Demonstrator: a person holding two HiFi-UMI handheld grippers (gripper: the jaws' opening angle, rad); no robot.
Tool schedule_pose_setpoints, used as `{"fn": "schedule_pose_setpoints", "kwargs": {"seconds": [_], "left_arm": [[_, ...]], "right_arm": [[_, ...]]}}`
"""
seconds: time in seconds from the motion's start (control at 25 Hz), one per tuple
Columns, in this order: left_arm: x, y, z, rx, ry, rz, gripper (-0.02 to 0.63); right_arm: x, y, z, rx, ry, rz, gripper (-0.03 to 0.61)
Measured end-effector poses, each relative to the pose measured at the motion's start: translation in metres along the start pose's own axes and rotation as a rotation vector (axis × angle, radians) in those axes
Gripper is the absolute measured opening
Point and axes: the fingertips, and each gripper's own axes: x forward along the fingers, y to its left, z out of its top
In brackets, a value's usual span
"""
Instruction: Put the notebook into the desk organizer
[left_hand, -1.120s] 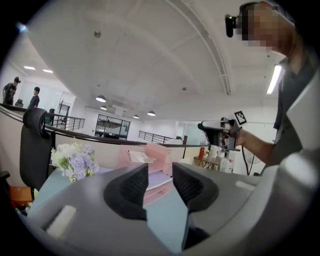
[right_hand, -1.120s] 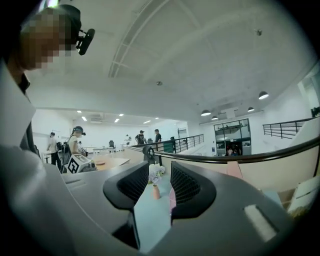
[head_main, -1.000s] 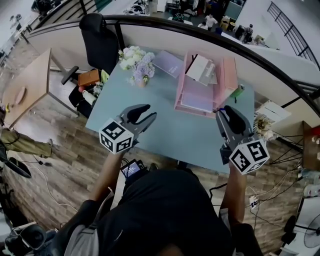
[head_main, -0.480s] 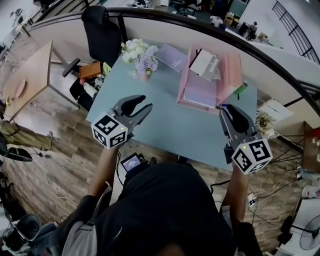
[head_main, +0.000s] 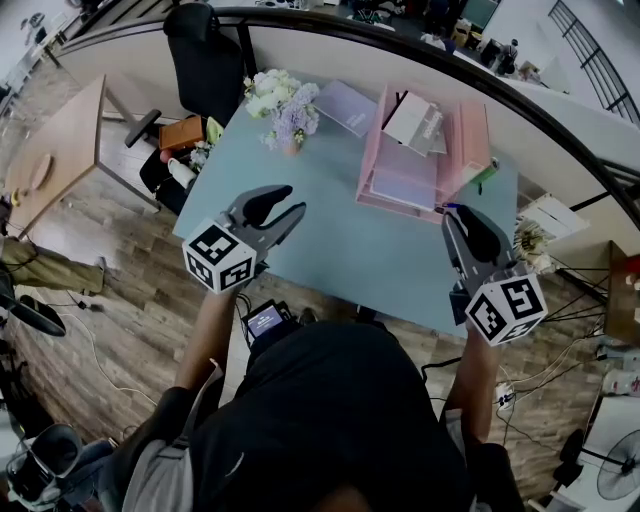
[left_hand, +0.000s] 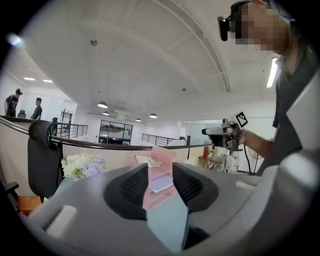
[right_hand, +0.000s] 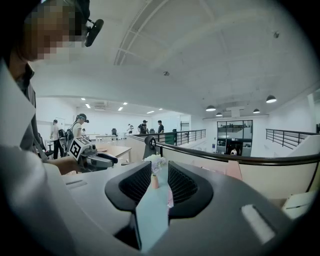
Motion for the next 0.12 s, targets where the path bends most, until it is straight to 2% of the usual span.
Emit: {"fn": "schedule_pose_setpoints", "kwargs": {"seconds": [0.12], "left_arm": [[0.0008,0.0005,-0.0011,-0.001,0.002,-0.003,0.161]], "right_arm": [[0.0012,-0.0022,-0.0024,0.004,-0.004,-0.002,0.1]]}}
